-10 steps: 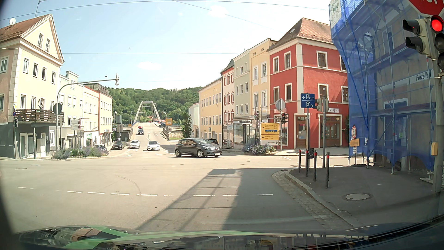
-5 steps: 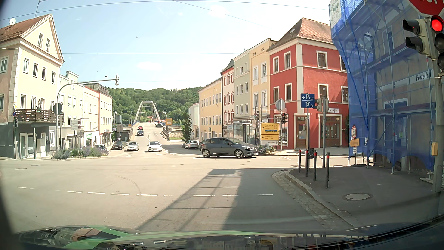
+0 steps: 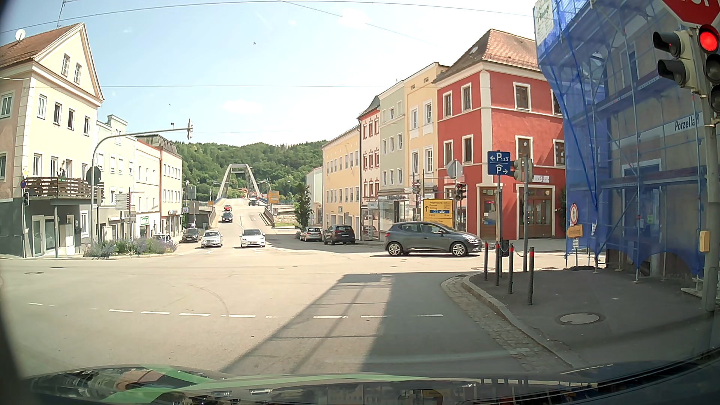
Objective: Follow the waypoints while adhering to traffic rules and regulations
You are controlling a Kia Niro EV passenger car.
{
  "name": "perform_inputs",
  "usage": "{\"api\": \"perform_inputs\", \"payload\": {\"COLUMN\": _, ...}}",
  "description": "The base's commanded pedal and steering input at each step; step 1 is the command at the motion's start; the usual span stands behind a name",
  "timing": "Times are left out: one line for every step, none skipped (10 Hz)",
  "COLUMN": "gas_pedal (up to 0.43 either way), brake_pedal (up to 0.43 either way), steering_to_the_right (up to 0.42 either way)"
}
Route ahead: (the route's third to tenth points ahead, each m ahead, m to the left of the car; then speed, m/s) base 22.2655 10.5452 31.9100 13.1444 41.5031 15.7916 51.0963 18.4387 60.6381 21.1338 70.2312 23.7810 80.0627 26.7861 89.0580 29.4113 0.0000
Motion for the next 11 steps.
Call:
{"api": "perform_inputs", "payload": {"gas_pedal": 0.000, "brake_pedal": 0.384, "steering_to_the_right": 0.018}}
{"api": "perform_inputs", "payload": {"gas_pedal": 0.000, "brake_pedal": 0.384, "steering_to_the_right": 0.019}}
{"api": "perform_inputs", "payload": {"gas_pedal": 0.000, "brake_pedal": 0.384, "steering_to_the_right": 0.019}}
{"api": "perform_inputs", "payload": {"gas_pedal": 0.000, "brake_pedal": 0.384, "steering_to_the_right": 0.018}}
{"api": "perform_inputs", "payload": {"gas_pedal": 0.000, "brake_pedal": 0.384, "steering_to_the_right": 0.018}}
{"api": "perform_inputs", "payload": {"gas_pedal": 0.000, "brake_pedal": 0.384, "steering_to_the_right": 0.018}}
{"api": "perform_inputs", "payload": {"gas_pedal": 0.000, "brake_pedal": 0.384, "steering_to_the_right": 0.018}}
{"api": "perform_inputs", "payload": {"gas_pedal": 0.000, "brake_pedal": 0.384, "steering_to_the_right": 0.018}}
{"api": "perform_inputs", "payload": {"gas_pedal": 0.000, "brake_pedal": 0.384, "steering_to_the_right": 0.019}}
{"api": "perform_inputs", "payload": {"gas_pedal": 0.000, "brake_pedal": 0.384, "steering_to_the_right": 0.019}}
{"api": "perform_inputs", "payload": {"gas_pedal": 0.000, "brake_pedal": 0.384, "steering_to_the_right": 0.018}}
